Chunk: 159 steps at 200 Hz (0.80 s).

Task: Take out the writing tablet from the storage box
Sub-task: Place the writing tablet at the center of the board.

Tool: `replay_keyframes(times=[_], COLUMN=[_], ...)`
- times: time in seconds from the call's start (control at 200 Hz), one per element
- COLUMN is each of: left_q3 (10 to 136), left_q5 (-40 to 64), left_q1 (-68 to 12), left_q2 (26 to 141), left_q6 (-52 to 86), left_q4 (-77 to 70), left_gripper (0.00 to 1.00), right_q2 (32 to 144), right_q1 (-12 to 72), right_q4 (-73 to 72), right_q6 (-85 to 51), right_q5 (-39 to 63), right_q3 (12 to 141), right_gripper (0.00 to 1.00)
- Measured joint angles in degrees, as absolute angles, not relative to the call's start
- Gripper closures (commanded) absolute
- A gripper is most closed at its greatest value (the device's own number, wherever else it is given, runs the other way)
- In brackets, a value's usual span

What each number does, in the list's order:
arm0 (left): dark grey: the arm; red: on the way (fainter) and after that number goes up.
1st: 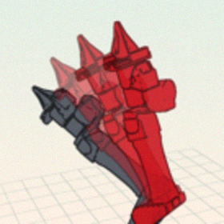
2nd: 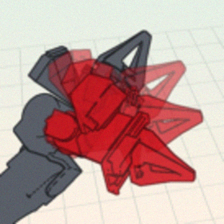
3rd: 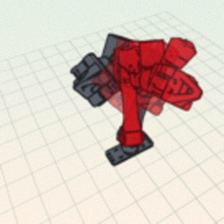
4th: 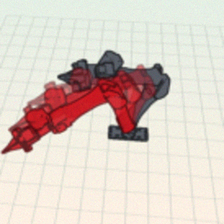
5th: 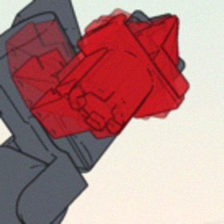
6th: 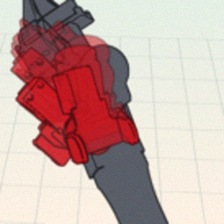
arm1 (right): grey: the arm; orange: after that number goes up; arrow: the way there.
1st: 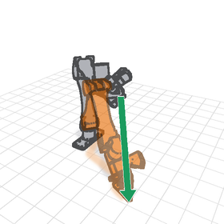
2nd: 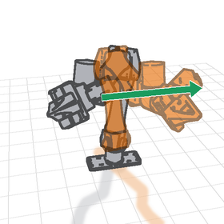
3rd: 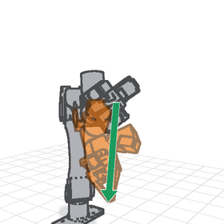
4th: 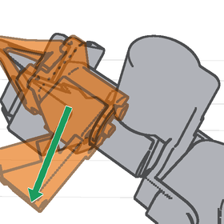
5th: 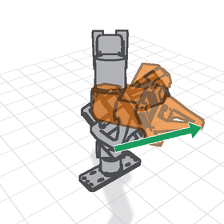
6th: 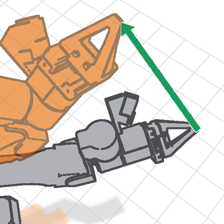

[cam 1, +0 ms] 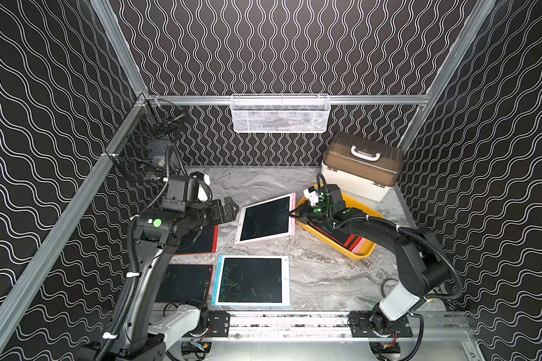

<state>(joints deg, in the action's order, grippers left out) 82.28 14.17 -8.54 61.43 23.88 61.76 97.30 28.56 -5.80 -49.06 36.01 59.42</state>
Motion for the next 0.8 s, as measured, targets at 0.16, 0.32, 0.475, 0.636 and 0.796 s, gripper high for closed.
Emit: replay_keyframes(times=[0.16, 0.32, 0.475, 0.636, 0.796], left_q3=[82.1, 82.4, 82.3, 81.9, 81.5], left_q5=[13.5, 12.8, 11.9, 11.8, 11.8], left_q1=[-10.5, -11.9, -12.3, -12.3, -12.3], left_q2=[61.2, 61.3, 61.2, 61.1, 61.0], left_q6=[23.9, 23.5, 22.8, 22.6, 22.6], left_q4=[61.8, 62.1, 62.2, 62.2, 62.2], left_gripper=[0.01, 0.01, 0.01, 0.01, 0.01], right_q2=[99.4, 103.0, 105.5, 106.6, 107.3], right_q1=[31.2, 32.7, 33.4, 33.5, 33.6], right_q4=[-8.7, -14.2, -15.8, -15.8, -15.2], right_q6=[-50.6, -53.6, -54.6, -54.4, -53.3], right_q5=[34.6, 33.6, 33.1, 32.5, 32.0], right_q3=[57.7, 56.3, 57.0, 57.5, 58.2], right_gripper=[0.97, 0.96, 0.96, 0.94, 0.88])
